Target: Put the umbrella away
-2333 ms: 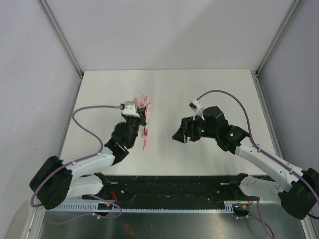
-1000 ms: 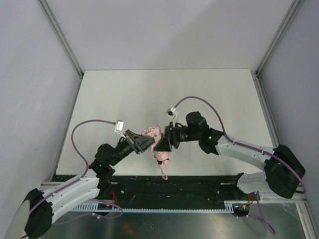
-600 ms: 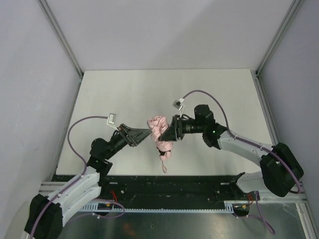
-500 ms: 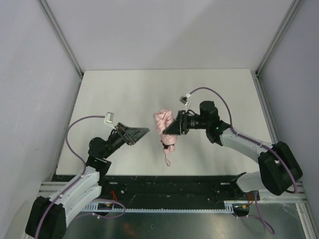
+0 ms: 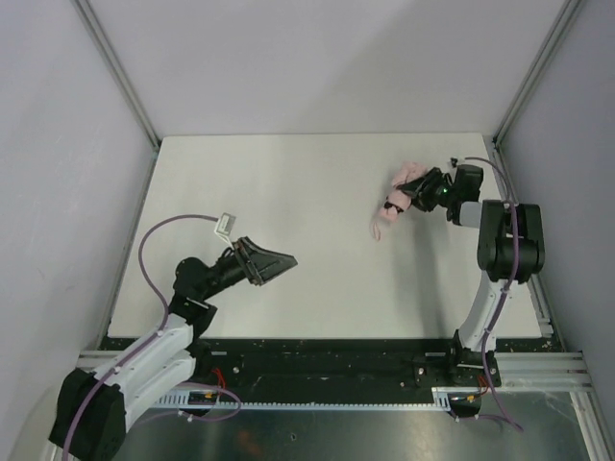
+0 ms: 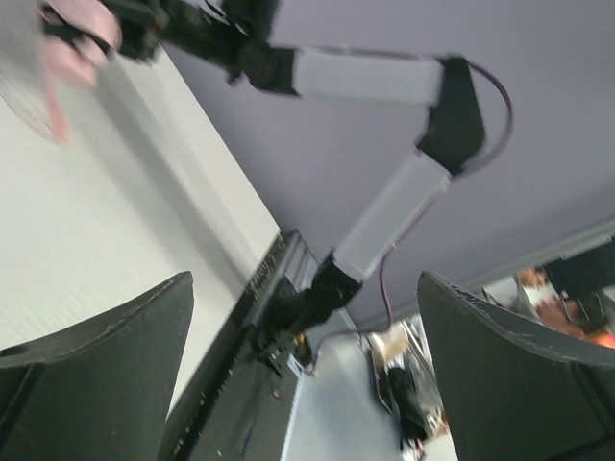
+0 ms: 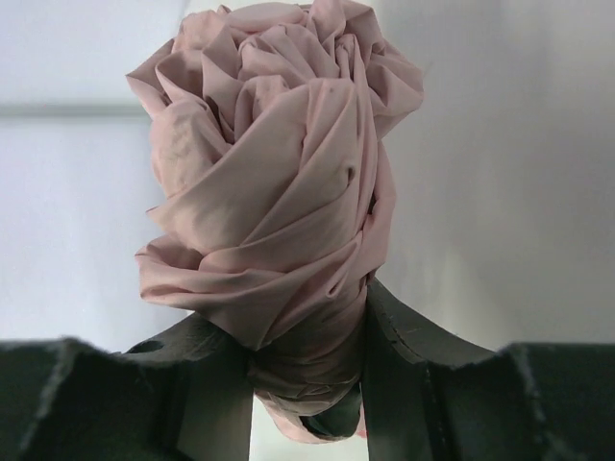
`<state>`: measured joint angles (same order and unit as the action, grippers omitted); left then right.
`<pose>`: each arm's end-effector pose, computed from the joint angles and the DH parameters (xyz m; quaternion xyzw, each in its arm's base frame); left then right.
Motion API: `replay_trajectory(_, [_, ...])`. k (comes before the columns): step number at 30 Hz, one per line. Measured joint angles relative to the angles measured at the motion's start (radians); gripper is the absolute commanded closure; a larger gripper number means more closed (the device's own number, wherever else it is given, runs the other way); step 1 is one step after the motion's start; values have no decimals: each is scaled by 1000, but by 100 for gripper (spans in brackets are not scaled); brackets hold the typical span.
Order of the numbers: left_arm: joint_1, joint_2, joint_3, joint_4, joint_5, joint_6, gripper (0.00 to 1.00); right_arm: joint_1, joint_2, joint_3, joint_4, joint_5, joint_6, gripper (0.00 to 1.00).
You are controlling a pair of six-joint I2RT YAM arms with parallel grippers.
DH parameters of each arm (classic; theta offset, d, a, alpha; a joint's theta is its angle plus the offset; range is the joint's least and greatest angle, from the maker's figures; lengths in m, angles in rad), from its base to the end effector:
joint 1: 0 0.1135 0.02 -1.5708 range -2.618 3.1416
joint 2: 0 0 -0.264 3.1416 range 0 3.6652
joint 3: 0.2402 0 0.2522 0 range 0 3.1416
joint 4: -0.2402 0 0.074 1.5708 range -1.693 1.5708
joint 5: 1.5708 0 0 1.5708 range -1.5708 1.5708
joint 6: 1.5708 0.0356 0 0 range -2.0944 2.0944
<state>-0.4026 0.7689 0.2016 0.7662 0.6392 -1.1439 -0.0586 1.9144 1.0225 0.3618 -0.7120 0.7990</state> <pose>0.1478 -0.0860 0.2363 0.0088 0.6486 -0.6555 0.3867 0.3972 0.0000 0.1581 0.1805 0.8117 0.4505 0.3250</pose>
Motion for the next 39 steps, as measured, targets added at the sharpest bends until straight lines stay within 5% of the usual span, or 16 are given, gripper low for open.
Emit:
replay_trajectory(12, [-117, -108, -3, -14, 42, 5, 4, -76, 326, 461, -91, 270, 169, 67])
replay_trajectory(26, [-122, -310, -32, -27, 10, -53, 5, -65, 420, 748, -457, 567, 57, 3])
replay_trajectory(32, [-123, -301, -27, -45, 11, -51, 3, -96, 265, 651, -584, 654, -98, 1])
replay_trajectory(39, [-121, -234, 31, -72, -1, -17, 2, -77, -276, 301, -690, 811, -226, 1])
